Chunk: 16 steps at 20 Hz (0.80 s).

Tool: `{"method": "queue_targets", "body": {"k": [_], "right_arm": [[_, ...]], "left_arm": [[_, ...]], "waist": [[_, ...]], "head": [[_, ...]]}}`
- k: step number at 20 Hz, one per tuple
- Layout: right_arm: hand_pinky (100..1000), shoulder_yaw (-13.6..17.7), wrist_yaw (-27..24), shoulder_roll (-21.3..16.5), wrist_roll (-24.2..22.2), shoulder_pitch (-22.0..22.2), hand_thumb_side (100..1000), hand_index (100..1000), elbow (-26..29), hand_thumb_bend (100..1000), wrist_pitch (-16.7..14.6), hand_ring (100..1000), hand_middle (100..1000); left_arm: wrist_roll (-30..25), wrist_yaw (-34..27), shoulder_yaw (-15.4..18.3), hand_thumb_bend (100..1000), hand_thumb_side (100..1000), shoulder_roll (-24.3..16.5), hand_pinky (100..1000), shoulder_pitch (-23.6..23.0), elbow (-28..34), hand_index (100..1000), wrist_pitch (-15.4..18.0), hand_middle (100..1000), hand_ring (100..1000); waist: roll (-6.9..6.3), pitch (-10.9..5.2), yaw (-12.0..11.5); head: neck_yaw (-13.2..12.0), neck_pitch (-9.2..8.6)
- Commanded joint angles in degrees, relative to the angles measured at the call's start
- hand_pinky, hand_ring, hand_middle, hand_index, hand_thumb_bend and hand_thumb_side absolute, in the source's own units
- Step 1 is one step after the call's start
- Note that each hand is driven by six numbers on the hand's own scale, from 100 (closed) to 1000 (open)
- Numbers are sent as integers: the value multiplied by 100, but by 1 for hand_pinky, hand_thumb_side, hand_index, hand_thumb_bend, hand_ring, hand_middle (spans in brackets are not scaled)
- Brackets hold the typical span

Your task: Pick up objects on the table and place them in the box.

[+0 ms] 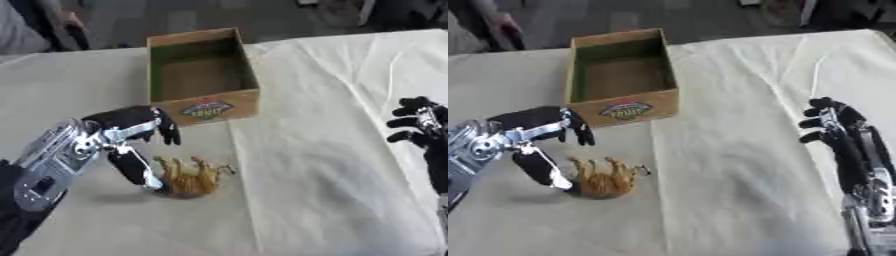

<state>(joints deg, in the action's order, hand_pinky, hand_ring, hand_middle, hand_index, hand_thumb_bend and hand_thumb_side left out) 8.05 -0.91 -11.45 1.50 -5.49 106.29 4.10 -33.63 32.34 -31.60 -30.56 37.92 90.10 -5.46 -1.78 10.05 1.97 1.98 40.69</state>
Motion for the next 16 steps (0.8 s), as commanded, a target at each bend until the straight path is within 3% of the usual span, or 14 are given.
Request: {"method": "queue_targets", "body": {"k": [1,16], "right_arm": [[476,-7,24,-113,-18,-35,682,728,47,100,-10,603,597],[476,-15,22,-113,-32,-42,683,728,43,100,-10,604,597]], "left_arm": [[23,73,-4,714,206,4,598,106,-74,716,67,575,753],[-69,119,-96,719,210,172,598,103,-274,718,264,572,746]], "waist": [[13,-76,2],[11,-76,18]], "head": [[18,-46],[35,-44]]}}
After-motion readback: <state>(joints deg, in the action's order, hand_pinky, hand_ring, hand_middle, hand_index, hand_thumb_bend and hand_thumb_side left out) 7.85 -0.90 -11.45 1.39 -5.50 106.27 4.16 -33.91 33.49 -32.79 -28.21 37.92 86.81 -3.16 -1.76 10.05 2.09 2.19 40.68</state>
